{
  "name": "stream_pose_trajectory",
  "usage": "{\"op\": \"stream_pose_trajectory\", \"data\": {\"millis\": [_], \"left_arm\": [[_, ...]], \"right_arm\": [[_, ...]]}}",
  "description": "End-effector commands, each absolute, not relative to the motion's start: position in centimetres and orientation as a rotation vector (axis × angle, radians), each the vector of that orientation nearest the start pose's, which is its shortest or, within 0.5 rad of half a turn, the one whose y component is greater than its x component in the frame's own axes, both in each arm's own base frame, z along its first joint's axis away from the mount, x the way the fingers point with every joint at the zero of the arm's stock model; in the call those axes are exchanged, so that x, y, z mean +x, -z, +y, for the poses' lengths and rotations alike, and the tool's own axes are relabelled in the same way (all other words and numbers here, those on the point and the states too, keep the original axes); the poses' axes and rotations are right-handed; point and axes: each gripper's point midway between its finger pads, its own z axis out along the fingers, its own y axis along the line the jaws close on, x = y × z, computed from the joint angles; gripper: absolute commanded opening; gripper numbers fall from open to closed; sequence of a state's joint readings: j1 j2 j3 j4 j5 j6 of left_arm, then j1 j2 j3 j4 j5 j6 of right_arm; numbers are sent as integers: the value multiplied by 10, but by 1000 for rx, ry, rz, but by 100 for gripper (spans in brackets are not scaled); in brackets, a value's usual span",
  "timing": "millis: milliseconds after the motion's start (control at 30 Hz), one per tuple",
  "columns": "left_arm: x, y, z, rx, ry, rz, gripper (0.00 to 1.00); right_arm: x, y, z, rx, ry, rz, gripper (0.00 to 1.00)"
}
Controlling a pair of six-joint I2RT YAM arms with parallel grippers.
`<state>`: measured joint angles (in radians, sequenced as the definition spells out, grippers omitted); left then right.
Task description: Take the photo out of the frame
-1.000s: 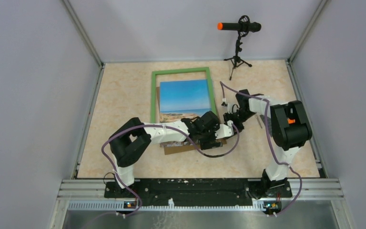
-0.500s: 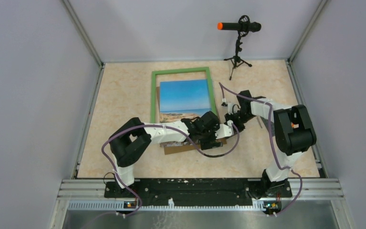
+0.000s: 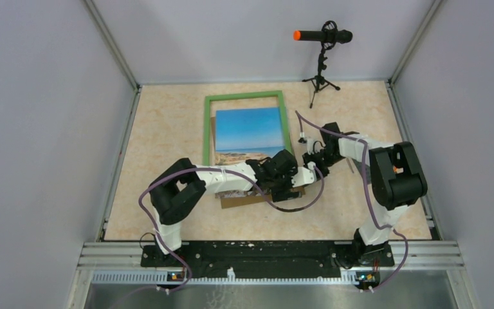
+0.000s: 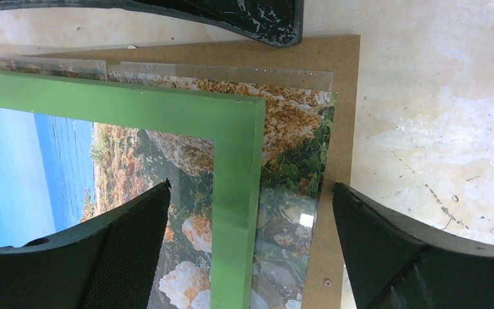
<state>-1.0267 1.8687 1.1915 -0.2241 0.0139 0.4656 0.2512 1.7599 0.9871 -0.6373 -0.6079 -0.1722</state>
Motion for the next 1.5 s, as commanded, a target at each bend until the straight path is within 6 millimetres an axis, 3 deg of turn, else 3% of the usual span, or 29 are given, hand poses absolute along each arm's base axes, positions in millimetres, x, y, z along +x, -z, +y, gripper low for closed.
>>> {"op": "stream_pose_trajectory", "data": {"millis": [0,433,800,967,1467], "left_arm": [[249,-39,-388,1684,279,1823,99],[247,-31,-387,1696,279,1842,99],[250,-31,-389,1691,275,1847,99],[252,-30,-389,1685,259,1847,99],[274,-31,-380,1592,164,1888,97]], "right_arm": [[254,-37,173,-710,-988,2678,0],[257,-55,176,-725,-983,2614,0],[252,-14,173,-700,-978,2737,0],[255,3,159,-680,-835,2803,0],[255,15,147,-679,-713,2856,0]]}}
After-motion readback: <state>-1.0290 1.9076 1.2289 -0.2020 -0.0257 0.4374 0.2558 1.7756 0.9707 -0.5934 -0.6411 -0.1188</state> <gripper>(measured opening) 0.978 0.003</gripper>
